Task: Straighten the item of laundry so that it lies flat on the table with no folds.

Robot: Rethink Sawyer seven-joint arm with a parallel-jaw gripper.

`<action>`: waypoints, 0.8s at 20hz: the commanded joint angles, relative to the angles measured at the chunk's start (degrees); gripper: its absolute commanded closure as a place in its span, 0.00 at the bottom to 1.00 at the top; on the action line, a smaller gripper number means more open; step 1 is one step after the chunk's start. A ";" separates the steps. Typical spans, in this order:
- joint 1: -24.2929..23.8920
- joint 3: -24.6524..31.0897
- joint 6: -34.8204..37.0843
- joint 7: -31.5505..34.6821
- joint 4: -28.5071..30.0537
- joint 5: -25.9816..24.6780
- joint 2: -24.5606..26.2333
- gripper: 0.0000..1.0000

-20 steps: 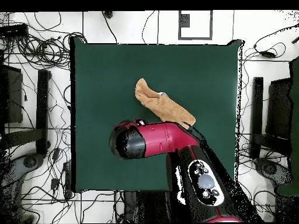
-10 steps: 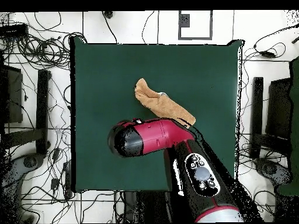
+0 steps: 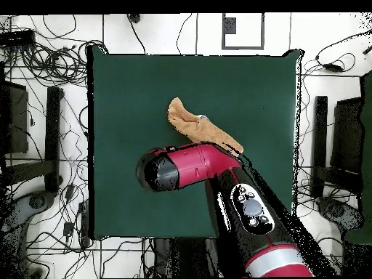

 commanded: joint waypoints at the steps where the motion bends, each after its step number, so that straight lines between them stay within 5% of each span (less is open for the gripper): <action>1: -0.35 7.34 7.58 -10.41 -3.98 -2.49 1.58 0.00; 16: -1.09 8.61 11.92 -10.55 -9.22 -2.85 2.39 0.00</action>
